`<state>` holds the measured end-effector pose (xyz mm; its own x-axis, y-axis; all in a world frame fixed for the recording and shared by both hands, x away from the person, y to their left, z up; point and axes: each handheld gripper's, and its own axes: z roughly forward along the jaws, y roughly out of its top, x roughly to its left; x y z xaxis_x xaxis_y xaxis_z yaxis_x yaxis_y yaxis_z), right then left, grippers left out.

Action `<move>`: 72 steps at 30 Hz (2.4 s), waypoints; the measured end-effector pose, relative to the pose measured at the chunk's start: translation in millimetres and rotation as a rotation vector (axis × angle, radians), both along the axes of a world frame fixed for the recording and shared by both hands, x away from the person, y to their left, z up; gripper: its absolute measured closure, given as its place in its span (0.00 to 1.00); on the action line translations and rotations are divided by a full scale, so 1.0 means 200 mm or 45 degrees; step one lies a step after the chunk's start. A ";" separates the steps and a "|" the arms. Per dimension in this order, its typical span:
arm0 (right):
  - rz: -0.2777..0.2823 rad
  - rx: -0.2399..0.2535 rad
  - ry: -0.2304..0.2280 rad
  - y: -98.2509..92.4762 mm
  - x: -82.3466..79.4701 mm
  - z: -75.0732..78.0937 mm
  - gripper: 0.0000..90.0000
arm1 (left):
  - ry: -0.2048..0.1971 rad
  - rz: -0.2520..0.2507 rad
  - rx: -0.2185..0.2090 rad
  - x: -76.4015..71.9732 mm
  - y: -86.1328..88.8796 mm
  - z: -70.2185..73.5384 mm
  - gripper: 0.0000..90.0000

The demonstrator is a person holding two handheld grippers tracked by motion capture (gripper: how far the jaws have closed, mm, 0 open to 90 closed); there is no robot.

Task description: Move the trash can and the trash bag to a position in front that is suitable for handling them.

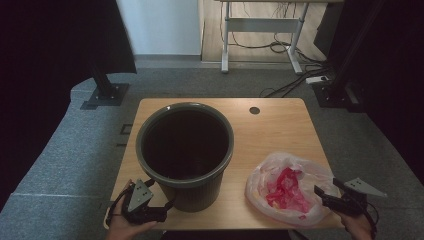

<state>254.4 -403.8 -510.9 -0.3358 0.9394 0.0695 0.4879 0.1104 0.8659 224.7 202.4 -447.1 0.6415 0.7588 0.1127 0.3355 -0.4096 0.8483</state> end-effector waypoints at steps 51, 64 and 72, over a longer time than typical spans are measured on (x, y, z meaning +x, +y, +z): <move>0.006 -0.034 0.022 0.01 0.01 -0.02 0.18 | 0.020 -0.067 0.008 0.22 -0.17 0.01 0.14; 0.006 -0.029 0.042 0.00 0.01 -0.03 0.18 | 0.026 -0.084 0.014 0.28 -0.23 0.01 0.14; -0.001 -0.019 0.034 -0.01 0.01 -0.03 0.19 | 0.031 -0.095 0.016 0.31 -0.26 0.02 0.14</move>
<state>256.4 -405.3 -515.9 -0.3331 0.9407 0.0642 0.5112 0.1230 0.8506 287.7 150.0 -443.7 0.6990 0.7073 0.1054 0.3242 -0.4448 0.8349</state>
